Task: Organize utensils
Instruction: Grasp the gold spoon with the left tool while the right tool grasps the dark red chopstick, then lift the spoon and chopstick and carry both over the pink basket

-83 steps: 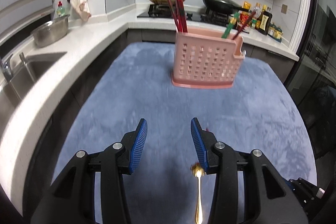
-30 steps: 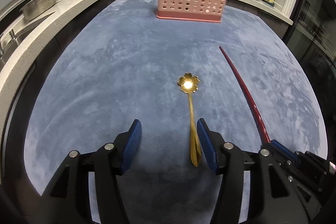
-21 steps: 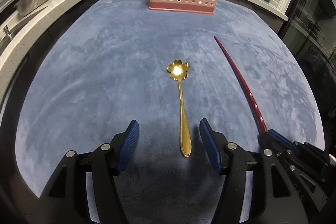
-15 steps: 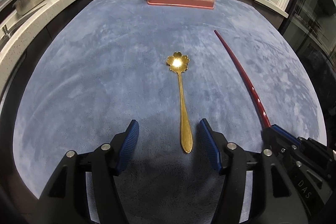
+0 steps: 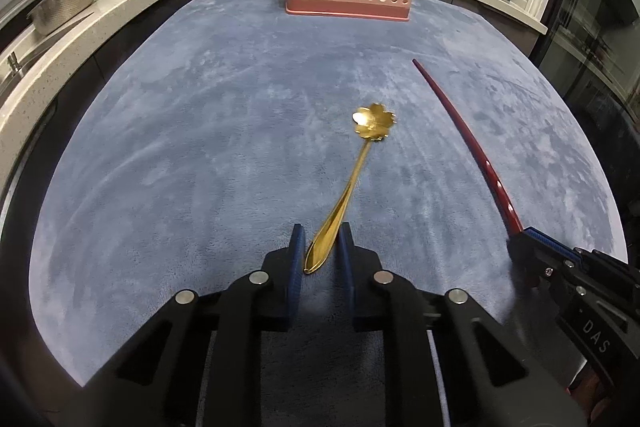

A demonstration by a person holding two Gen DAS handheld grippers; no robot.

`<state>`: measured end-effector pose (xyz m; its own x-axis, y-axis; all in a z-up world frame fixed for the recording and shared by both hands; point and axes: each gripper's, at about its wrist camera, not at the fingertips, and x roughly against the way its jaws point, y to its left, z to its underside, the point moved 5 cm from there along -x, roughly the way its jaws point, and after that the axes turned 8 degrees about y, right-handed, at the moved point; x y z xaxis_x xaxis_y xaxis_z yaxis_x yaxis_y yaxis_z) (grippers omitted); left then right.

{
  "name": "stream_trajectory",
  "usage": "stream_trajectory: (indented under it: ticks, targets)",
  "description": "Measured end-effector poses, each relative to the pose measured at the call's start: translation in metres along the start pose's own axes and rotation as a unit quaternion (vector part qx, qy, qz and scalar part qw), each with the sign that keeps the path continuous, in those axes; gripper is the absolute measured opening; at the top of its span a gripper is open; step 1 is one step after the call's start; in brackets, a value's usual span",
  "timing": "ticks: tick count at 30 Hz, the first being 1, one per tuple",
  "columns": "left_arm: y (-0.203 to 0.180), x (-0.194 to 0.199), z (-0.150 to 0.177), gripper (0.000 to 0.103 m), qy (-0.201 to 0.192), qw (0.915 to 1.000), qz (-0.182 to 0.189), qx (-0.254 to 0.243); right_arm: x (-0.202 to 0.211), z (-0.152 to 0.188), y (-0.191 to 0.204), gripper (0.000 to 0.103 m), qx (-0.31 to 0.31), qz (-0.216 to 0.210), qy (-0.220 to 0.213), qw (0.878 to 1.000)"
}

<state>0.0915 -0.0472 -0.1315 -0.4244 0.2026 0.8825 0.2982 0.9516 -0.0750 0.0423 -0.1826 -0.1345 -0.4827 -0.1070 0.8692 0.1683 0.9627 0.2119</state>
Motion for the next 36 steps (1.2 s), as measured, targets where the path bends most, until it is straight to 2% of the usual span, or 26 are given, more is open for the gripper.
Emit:
stream_trajectory:
  ticks: [11, 13, 15, 27, 36]
  targets:
    - [-0.001, 0.022, -0.016, 0.009, -0.02, 0.9997, 0.013, 0.003, 0.023, -0.01, -0.002, 0.007, -0.009, -0.01, -0.023, 1.0]
    - [0.001, 0.03, -0.023, 0.007, -0.029, 0.9994, 0.016, 0.006, 0.031, -0.015, -0.002, 0.007, -0.013, -0.014, -0.032, 0.999]
    - [0.002, 0.035, -0.03, 0.001, -0.033, 0.9993, 0.017, 0.007, 0.039, -0.022, -0.003, 0.007, -0.014, -0.015, -0.041, 0.999]
    - [0.017, 0.069, -0.085, 0.001, -0.064, 0.9977, 0.014, 0.016, 0.092, -0.084, -0.003, 0.007, -0.014, -0.023, -0.112, 0.993]
    - [0.016, 0.107, -0.146, 0.001, -0.084, 0.9963, 0.02, -0.004, 0.13, -0.132, 0.002, 0.007, -0.002, -0.029, -0.16, 0.987]
